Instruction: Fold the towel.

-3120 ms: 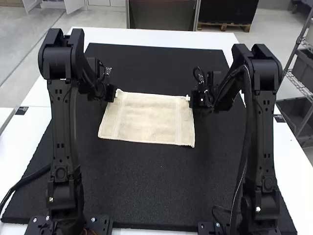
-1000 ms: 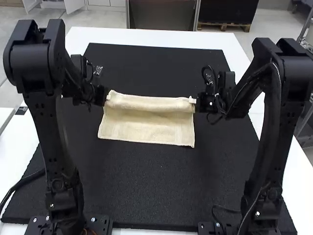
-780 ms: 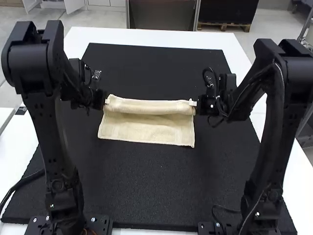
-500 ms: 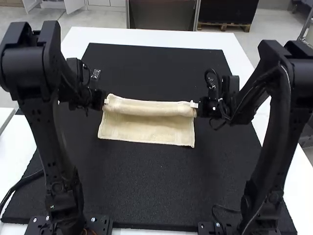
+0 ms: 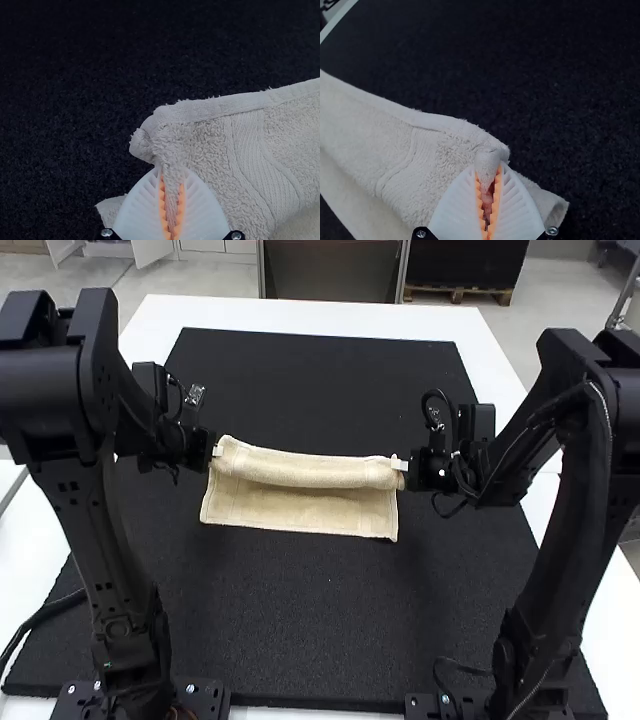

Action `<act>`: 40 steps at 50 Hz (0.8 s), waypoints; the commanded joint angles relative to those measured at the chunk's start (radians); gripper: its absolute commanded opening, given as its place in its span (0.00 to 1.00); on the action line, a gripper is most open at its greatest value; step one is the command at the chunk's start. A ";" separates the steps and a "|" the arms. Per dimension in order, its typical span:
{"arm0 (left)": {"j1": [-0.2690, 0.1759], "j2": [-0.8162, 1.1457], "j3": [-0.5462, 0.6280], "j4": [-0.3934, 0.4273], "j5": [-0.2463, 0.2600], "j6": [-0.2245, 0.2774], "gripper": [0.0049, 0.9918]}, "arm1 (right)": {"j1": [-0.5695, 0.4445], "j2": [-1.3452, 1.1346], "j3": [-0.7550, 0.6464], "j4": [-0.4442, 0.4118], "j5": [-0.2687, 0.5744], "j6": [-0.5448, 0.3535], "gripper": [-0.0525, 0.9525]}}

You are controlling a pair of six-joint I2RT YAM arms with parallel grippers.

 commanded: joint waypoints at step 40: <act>0.017 -0.122 -0.110 0.010 -0.005 0.025 0.02 | -0.019 -0.091 -0.115 -0.012 -0.039 -0.082 0.03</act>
